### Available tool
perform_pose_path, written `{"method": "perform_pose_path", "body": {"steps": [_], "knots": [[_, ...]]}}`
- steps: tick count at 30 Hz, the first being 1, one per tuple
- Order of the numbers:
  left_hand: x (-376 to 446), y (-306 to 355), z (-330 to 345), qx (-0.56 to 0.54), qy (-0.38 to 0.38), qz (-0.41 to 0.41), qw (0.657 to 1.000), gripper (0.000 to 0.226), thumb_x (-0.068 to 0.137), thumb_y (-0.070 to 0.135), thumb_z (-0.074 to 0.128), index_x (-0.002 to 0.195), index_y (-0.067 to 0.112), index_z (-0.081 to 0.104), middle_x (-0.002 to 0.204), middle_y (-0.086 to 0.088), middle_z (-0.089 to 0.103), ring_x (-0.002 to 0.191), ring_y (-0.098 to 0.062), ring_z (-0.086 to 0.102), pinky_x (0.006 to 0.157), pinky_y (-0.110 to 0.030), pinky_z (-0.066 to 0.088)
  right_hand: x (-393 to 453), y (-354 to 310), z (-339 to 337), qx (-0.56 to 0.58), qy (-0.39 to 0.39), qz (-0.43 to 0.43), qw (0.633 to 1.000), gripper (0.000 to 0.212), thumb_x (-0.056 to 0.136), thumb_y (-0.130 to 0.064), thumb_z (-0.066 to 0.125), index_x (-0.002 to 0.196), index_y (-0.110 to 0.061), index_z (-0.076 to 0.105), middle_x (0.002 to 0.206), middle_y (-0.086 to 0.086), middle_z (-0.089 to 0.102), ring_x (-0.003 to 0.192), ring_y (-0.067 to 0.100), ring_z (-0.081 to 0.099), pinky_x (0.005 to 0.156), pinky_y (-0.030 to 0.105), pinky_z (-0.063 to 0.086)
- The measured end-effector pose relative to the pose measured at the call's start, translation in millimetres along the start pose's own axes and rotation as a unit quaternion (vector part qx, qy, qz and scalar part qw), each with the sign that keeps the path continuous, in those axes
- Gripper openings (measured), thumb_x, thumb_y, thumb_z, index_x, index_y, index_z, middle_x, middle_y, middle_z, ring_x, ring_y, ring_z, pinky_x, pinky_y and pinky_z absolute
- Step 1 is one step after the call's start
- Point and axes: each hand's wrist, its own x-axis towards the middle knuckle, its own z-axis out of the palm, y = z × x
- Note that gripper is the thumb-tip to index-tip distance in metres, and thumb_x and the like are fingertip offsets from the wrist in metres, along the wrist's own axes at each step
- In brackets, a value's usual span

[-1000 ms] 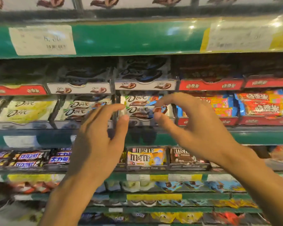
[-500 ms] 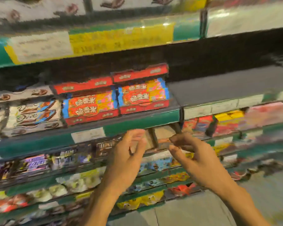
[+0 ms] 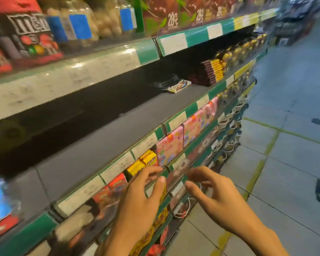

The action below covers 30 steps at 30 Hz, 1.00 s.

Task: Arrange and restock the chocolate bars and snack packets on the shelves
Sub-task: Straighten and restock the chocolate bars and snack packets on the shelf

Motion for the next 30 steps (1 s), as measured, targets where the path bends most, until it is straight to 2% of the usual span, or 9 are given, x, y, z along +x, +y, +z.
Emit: {"method": "perform_pose_path", "body": {"steps": [3, 6, 9, 13, 19, 23, 26, 28, 30], "knots": [[43.5, 7.6, 26.3, 0.001, -0.024, 0.030, 0.999, 0.017, 0.092, 0.048, 0.054, 0.108, 0.053, 0.056, 0.111, 0.036, 0.058, 0.106, 0.014, 0.053, 0.091, -0.022, 0.047, 22.0, 26.9, -19.6, -0.040, 0.016, 0.028, 0.999, 0.035, 0.090, -0.064, 0.048, 0.116, -0.042, 0.056, 0.112, -0.029, 0.063, 0.109, -0.008, 0.056, 0.093, 0.024, 0.050], [93.8, 19.6, 40.4, 0.023, -0.038, 0.075, 0.996, 0.018, 0.092, 0.052, 0.052, 0.110, 0.052, 0.054, 0.111, 0.036, 0.057, 0.104, 0.013, 0.053, 0.088, -0.022, 0.048, 56.1, 44.2, -40.6, -0.069, 0.043, 0.039, 0.996, 0.032, 0.092, -0.059, 0.050, 0.117, -0.040, 0.056, 0.114, -0.027, 0.063, 0.109, -0.006, 0.057, 0.094, 0.025, 0.051], [148.2, 34.2, 41.8, 0.017, -0.035, 0.111, 0.993, 0.013, 0.093, 0.040, 0.057, 0.105, 0.047, 0.059, 0.106, 0.031, 0.060, 0.100, 0.011, 0.056, 0.081, -0.015, 0.046, 95.4, 51.9, -63.2, -0.087, 0.076, 0.045, 0.992, 0.028, 0.094, -0.054, 0.053, 0.117, -0.039, 0.058, 0.112, -0.027, 0.063, 0.107, -0.008, 0.057, 0.093, 0.023, 0.051], [217.3, 45.9, 39.1, 0.037, -0.022, 0.129, 0.991, 0.016, 0.093, 0.037, 0.058, 0.108, 0.042, 0.061, 0.107, 0.030, 0.059, 0.105, 0.007, 0.054, 0.090, -0.022, 0.045, 150.3, 61.1, -86.4, -0.093, 0.103, 0.030, 0.990, 0.032, 0.093, -0.054, 0.052, 0.119, -0.037, 0.059, 0.113, -0.026, 0.063, 0.106, -0.009, 0.057, 0.093, 0.020, 0.050], [300.9, 50.1, 54.0, 0.124, -0.030, 0.087, 0.988, 0.029, 0.095, 0.039, 0.057, 0.124, 0.036, 0.057, 0.123, 0.019, 0.053, 0.120, -0.009, 0.050, 0.102, -0.034, 0.041, 226.4, 87.2, -91.8, -0.066, 0.071, -0.003, 0.995, 0.032, 0.096, -0.047, 0.056, 0.123, -0.031, 0.061, 0.115, -0.022, 0.064, 0.108, -0.006, 0.058, 0.094, 0.025, 0.050], [348.2, 53.7, 68.4, 0.181, -0.017, 0.060, 0.982, 0.038, 0.097, 0.041, 0.053, 0.135, 0.034, 0.050, 0.138, 0.011, 0.049, 0.127, -0.014, 0.046, 0.107, -0.037, 0.038, 286.2, 107.0, -100.0, -0.065, 0.043, -0.045, 0.996, 0.035, 0.095, -0.048, 0.055, 0.123, -0.028, 0.061, 0.120, -0.017, 0.063, 0.112, -0.003, 0.054, 0.093, 0.017, 0.043], [378.0, 60.0, 79.8, 0.233, -0.021, 0.034, 0.972, 0.045, 0.099, 0.040, 0.050, 0.142, 0.034, 0.043, 0.144, 0.004, 0.050, 0.123, -0.024, 0.053, 0.104, -0.036, 0.043, 328.7, 121.1, -106.2, -0.079, 0.012, -0.081, 0.993, 0.033, 0.096, -0.045, 0.056, 0.124, -0.027, 0.059, 0.121, -0.014, 0.062, 0.114, 0.002, 0.053, 0.090, 0.016, 0.040], [400.1, 65.2, 88.9, 0.255, -0.029, -0.023, 0.966, 0.044, 0.102, 0.041, 0.043, 0.145, 0.034, 0.039, 0.145, -0.001, 0.051, 0.120, -0.030, 0.056, 0.101, -0.037, 0.045, 359.1, 129.4, -111.3, -0.097, -0.013, -0.109, 0.989, 0.036, 0.096, -0.044, 0.057, 0.126, -0.025, 0.057, 0.121, -0.008, 0.062, 0.116, 0.009, 0.052, 0.091, 0.021, 0.041], [425.0, 68.3, 98.7, 0.285, -0.042, -0.079, 0.954, 0.045, 0.104, 0.042, 0.034, 0.145, 0.024, 0.042, 0.143, -0.010, 0.052, 0.122, -0.032, 0.054, 0.103, -0.039, 0.044, 387.0, 136.0, -115.9, -0.126, -0.039, -0.146, 0.981, 0.042, 0.096, -0.042, 0.056, 0.133, -0.021, 0.053, 0.124, -0.001, 0.060, 0.121, 0.017, 0.049, 0.096, 0.030, 0.043]]}}
